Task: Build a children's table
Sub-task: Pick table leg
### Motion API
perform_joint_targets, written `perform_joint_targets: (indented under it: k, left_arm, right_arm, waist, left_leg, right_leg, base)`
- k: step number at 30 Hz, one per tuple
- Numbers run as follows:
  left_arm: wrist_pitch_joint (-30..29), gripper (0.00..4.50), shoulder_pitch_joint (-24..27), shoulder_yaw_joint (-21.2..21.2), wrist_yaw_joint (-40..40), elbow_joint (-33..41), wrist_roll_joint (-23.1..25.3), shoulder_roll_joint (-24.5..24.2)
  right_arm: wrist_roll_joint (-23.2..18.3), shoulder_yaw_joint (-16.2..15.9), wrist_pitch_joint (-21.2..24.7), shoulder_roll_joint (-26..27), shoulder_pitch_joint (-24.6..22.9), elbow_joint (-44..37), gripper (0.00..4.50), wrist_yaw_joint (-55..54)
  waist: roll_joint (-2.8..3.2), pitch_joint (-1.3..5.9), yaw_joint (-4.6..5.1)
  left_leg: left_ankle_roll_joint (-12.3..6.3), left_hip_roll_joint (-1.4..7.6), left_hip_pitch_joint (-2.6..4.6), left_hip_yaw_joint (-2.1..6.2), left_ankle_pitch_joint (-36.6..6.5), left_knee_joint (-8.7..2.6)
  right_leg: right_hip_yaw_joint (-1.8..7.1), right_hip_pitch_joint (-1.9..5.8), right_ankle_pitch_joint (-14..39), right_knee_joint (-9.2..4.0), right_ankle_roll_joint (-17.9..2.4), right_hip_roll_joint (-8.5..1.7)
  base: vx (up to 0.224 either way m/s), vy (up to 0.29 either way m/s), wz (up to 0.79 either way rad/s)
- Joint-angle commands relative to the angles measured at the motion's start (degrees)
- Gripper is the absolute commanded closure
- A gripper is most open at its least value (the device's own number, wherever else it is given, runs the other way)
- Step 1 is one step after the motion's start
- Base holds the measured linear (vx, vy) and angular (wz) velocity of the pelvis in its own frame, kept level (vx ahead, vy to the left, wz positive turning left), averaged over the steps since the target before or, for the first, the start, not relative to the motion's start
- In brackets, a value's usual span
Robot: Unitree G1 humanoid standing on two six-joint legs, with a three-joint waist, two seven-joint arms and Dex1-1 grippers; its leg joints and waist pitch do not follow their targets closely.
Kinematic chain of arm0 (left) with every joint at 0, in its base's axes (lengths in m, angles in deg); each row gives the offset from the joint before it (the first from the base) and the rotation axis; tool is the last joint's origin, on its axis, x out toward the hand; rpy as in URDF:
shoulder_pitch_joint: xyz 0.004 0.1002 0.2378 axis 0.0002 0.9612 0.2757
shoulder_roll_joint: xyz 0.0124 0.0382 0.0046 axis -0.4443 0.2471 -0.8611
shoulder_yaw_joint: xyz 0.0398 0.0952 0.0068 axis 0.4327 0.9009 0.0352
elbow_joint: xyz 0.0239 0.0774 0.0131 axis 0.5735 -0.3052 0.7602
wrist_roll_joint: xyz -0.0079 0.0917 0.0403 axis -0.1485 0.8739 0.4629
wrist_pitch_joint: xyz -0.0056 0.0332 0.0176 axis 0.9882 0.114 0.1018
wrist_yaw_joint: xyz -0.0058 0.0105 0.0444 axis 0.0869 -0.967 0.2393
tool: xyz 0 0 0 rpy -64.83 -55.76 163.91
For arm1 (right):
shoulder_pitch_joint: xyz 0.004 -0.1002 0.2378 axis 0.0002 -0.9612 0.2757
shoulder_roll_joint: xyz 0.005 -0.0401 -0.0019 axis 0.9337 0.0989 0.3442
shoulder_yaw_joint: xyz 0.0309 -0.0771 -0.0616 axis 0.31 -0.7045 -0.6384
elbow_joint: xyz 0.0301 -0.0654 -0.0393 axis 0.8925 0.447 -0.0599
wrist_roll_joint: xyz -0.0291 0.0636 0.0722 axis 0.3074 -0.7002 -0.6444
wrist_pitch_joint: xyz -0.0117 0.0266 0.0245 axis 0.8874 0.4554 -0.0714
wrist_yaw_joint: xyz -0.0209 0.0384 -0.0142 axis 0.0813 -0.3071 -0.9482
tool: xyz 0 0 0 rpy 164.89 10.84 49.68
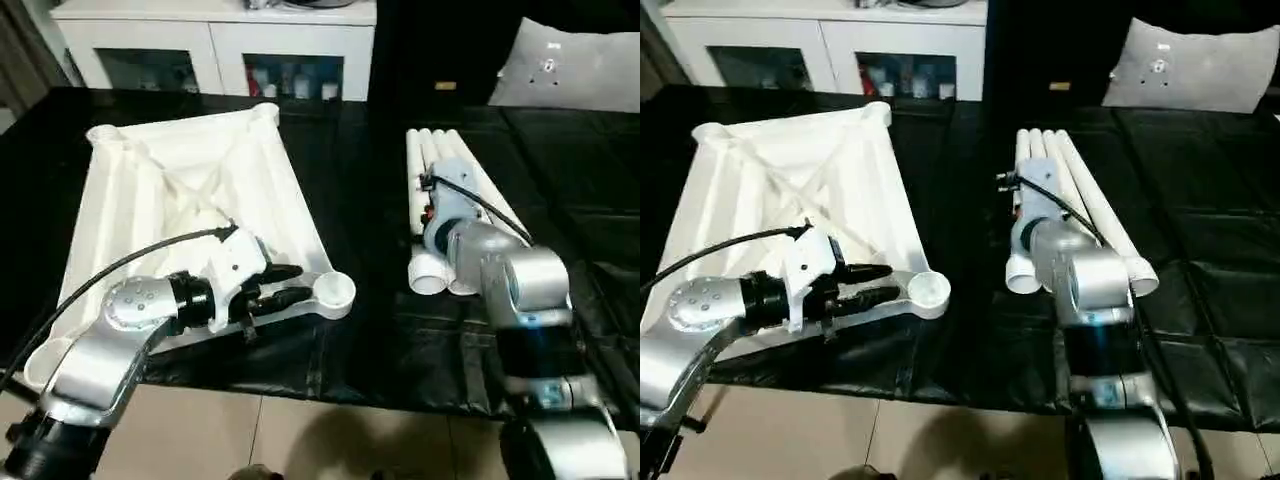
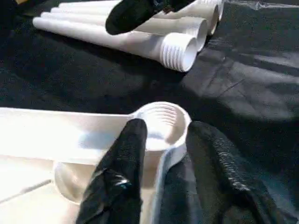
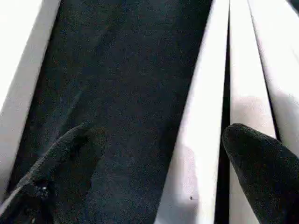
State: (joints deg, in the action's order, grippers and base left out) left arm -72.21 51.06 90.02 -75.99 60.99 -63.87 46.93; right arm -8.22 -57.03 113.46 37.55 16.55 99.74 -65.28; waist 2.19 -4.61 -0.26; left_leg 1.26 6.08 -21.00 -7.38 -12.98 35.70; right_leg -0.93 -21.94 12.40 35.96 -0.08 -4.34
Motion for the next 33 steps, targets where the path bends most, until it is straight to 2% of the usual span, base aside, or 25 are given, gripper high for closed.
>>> perform_joint_targets:
  k: [1,2,6,9,12,18,20,21,23,26,29,31,32,33]
  left_arm:
    - [-2.1,2.69,0.9,0.2,1.3,2.8,0.4,-0.3]
    - [-4.0,2.69,2.4,0.4,2.6,5.1,0.6,-0.1]
    - [-5.6,2.69,3.5,0.8,3.7,6.8,0.6,0.0]
    - [-7.5,2.69,4.4,0.9,5.0,8.6,0.3,0.3]
    - [-9.0,2.69,4.7,1.2,6.2,9.8,0.4,0.6]
    - [-9.1,2.69,4.6,1.9,7.4,10.0,1.1,0.9]
    - [-9.2,2.69,4.6,2.0,7.9,10.2,1.3,1.0]
    - [-9.7,2.65,4.5,2.1,8.3,10.6,1.3,0.9]
    - [-9.9,2.64,4.4,2.1,8.3,10.7,1.2,0.7]
    - [-10.0,2.64,4.5,2.1,8.4,10.9,1.2,0.6]
    - [-10.4,2.64,4.3,2.4,8.4,11.1,1.2,0.3]
    - [-10.3,2.64,4.3,2.5,8.5,11.2,1.4,0.2]
    - [-10.1,2.64,4.2,2.6,8.8,11.2,1.7,0.1]
    - [-9.1,2.64,4.3,2.8,9.6,11.1,2.8,0.0]
  right_arm:
    - [0.2,0.5,0.7,-0.2,0.6,1.8,0.00,-0.5]
    - [0.3,0.7,0.4,-0.1,1.1,3.6,0.00,-0.9]
    - [0.9,1.0,-0.2,0.1,1.5,5.5,0.00,-0.9]
    - [1.3,1.2,-0.6,0.0,1.9,6.9,0.00,-0.9]
    - [0.7,1.1,-0.5,0.1,2.4,9.1,0.00,-0.2]
    - [-0.6,1.8,-0.9,0.8,2.9,13.4,0.00,1.8]
    - [-0.6,2.7,-2.8,1.0,3.2,15.5,0.00,1.5]
    - [-1.5,4.3,-4.0,1.2,4.0,18.2,0.00,1.7]
    - [-1.8,5.0,-4.5,1.0,4.8,19.8,0.28,2.2]
    - [-2.6,6.0,-4.5,0.8,5.7,21.7,0.45,2.7]
    - [-3.7,6.6,-1.4,0.0,8.2,25.5,0.71,5.1]
    - [-3.6,6.3,-0.9,-0.4,8.8,26.5,0.88,6.0]
    - [-3.4,5.9,-0.5,-0.9,9.7,28.0,1.07,7.0]
    - [-3.0,5.2,-0.7,-1.8,11.3,30.7,1.07,8.6]
  waist:
    - [-0.37,3.68,-0.04]
    - [-0.28,3.78,0.04]
    - [-0.11,3.74,-0.11]
    - [-0.27,3.71,-0.14]
    - [-0.06,3.97,-0.07]
    - [-0.31,4.27,-0.20]
    - [-0.35,4.35,-0.22]
    - [-0.34,4.47,-0.25]
    - [-0.32,4.39,-0.22]
    - [-0.35,4.51,-0.22]
    - [-0.41,4.67,-0.10]
    - [-0.36,4.73,-0.29]
    - [-0.39,4.76,-0.26]
    - [-0.41,4.70,-0.18]
  left_leg:
    - [-0.58,5.03,0.27,0.83,-2.7,-4.59]
    - [-0.47,5.09,0.34,0.83,-2.9,-4.54]
    - [-0.44,5.05,0.37,0.54,-3.5,-4.60]
    - [-0.16,5.21,0.36,0.11,-4.0,-4.64]
    - [0.08,5.23,0.41,0.07,-3.4,-4.54]
    - [-0.96,5.18,0.17,-0.05,-1.9,-4.32]
    - [-0.78,5.24,0.29,-0.14,-2.5,-4.30]
    - [-0.76,5.22,0.33,-0.18,-2.3,-4.24]
    - [-0.60,5.21,0.28,-0.22,-3.0,-4.29]
    - [-0.58,5.22,0.32,-0.22,-3.2,-4.26]
    - [-1.02,5.10,0.27,-0.19,-2.2,-4.14]
    - [-1.43,5.20,0.30,-0.26,-1.7,-4.04]
    - [-1.52,5.21,0.29,-0.23,-1.6,-4.03]
    - [-1.63,5.24,0.24,-0.20,-2.1,-4.03]
  right_leg:
    - [2.22,3.02,0.7,-3.24,-17.1,-3.72]
    - [2.20,2.98,0.8,-3.11,-17.2,-3.75]
    - [2.17,2.73,1.9,-3.33,-16.7,-3.53]
    - [2.17,2.59,2.6,-3.44,-16.4,-3.51]
    - [2.07,2.60,1.3,-3.19,-16.6,-3.40]
    - [2.06,2.85,-0.2,-3.12,-17.2,-3.50]
    - [2.01,2.75,0.8,-3.18,-17.2,-3.47]
    - [2.01,2.77,0.7,-3.14,-17.2,-3.50]
    - [1.97,2.71,1.6,-3.21,-17.4,-3.45]
    - [1.91,2.73,1.5,-3.14,-17.3,-3.41]
    - [1.80,2.80,-0.2,-2.90,-17.9,-3.28]
    - [1.81,2.77,-0.8,-2.91,-18.0,-3.36]
    - [1.78,2.82,-1.2,-2.86,-18.1,-3.35]
    - [1.70,2.80,-0.7,-2.87,-18.6,-3.37]
  base:
    - [0.000,0.000,0.00]
    - [0.000,0.000,0.00]
    - [0.000,0.000,0.00]
    - [0.000,0.000,0.00]
    - [0.000,0.000,0.00]
    - [0.000,0.000,0.00]
    - [0.000,0.000,0.00]
    - [0.000,0.000,0.00]
    - [0.000,0.000,0.00]
    - [0.000,0.000,0.00]
    - [0.000,0.000,0.00]
    - [0.000,0.000,0.00]
    - [0.000,0.000,0.00]
    - [0.000,0.000,0.00]
